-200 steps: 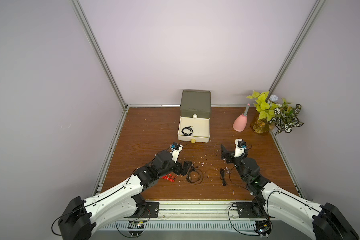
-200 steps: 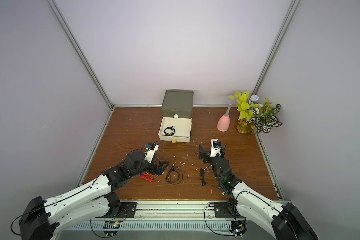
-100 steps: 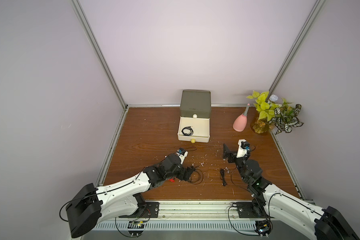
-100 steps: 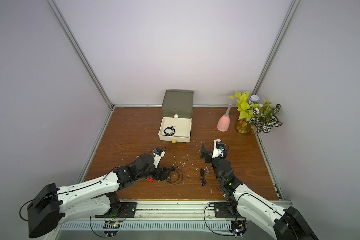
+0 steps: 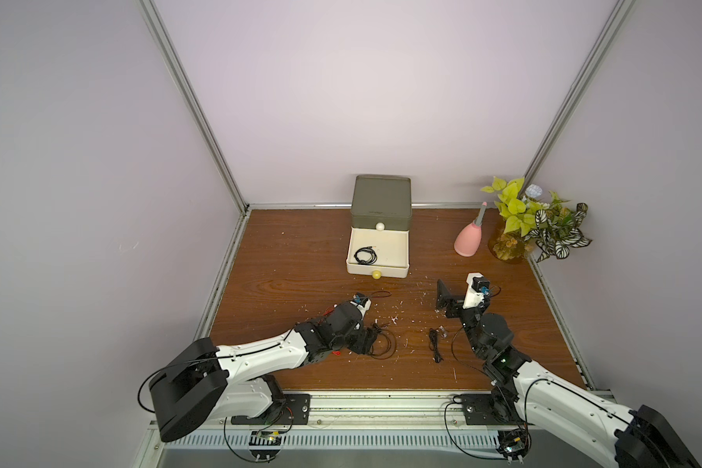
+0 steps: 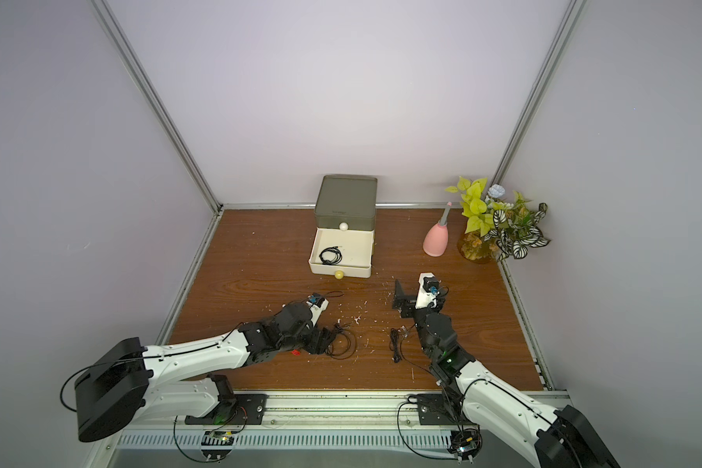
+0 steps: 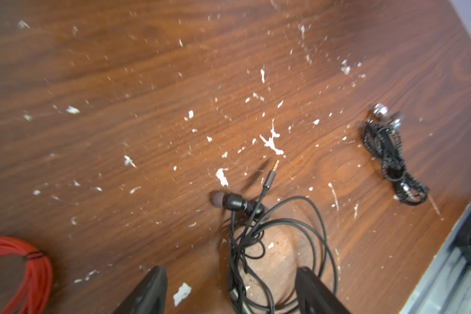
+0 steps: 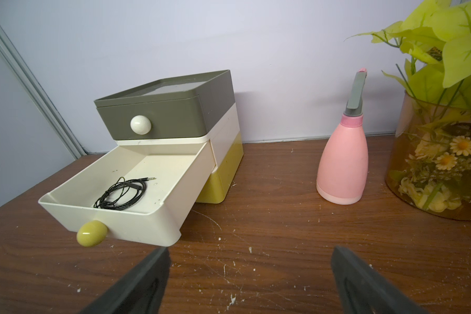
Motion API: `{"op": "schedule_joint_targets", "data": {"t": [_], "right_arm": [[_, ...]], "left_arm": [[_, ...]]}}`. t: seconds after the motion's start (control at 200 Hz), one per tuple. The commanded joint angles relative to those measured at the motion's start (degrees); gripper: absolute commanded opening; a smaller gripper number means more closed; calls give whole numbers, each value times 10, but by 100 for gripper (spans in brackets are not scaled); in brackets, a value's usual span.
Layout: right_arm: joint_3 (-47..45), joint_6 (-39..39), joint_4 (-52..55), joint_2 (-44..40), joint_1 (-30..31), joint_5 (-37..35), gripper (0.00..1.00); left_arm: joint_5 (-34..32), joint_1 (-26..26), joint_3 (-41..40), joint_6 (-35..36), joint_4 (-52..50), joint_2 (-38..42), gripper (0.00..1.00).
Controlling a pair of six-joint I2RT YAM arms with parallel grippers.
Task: Place the wired earphones into the drawer by color
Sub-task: Pick up the wired earphones from the center of the board.
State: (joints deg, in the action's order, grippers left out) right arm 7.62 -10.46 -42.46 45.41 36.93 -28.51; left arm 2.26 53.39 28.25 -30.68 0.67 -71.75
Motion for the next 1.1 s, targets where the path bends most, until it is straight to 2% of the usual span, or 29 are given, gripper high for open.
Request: {"op": "schedule_joint_targets", "data": {"t": [0.0,0.385,1.096], "right_arm": [[-4,7,-26,-10,-3,-19,99],[-3,7,-26,-8,-3,-15,99],[-6,8,-30,-9,-3,-12,99]], "left_arm": [[-11,12,20,-3,9,-21,67],[-5,15,19,-9,35,-47,54],[-20,34,38,-9,34,-101,37]]}}
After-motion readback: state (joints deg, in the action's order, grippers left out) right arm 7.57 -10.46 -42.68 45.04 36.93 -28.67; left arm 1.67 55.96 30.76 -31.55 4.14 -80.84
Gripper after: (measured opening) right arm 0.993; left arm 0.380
